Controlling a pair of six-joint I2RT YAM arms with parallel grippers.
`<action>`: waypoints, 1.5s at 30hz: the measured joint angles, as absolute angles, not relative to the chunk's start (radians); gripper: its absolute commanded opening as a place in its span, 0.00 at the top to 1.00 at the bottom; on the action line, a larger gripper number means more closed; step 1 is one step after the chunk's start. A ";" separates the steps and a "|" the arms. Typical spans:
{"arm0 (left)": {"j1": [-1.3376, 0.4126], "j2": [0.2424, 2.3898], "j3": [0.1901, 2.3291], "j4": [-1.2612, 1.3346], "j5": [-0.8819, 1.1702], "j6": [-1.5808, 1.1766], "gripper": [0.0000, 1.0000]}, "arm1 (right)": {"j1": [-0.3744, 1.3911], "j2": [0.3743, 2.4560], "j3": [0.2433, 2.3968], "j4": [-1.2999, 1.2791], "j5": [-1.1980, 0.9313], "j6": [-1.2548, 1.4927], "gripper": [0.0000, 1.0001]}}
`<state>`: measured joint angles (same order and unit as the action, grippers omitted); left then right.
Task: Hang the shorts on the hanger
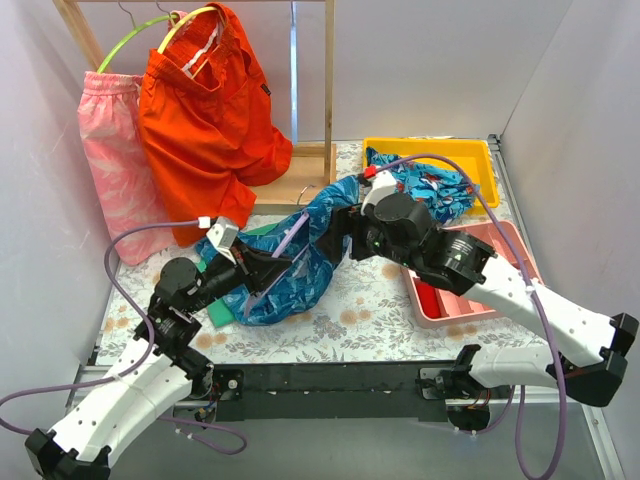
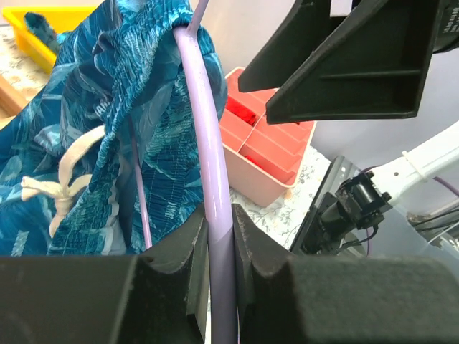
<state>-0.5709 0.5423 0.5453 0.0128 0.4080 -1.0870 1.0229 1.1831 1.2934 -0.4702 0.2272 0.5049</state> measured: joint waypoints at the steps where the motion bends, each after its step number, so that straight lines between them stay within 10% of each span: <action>1: -0.571 0.545 0.536 0.034 0.409 -1.090 1.00 | 1.022 1.173 1.291 -0.486 0.246 0.532 0.01; 18: -0.656 0.741 0.525 0.103 0.444 -0.981 1.00 | 0.383 1.079 1.096 -0.500 -0.194 0.820 0.08; 34: -0.879 0.924 0.607 0.038 0.297 -0.787 1.00 | 0.347 1.167 0.928 -0.353 -0.392 1.015 0.14; 41: -0.953 0.948 0.618 0.022 0.223 -0.747 0.93 | 0.347 1.168 0.867 -0.307 -0.397 1.038 0.58; 45: -0.966 0.966 0.624 0.008 0.206 -0.749 0.62 | 0.345 1.168 0.853 -0.287 -0.403 1.078 0.94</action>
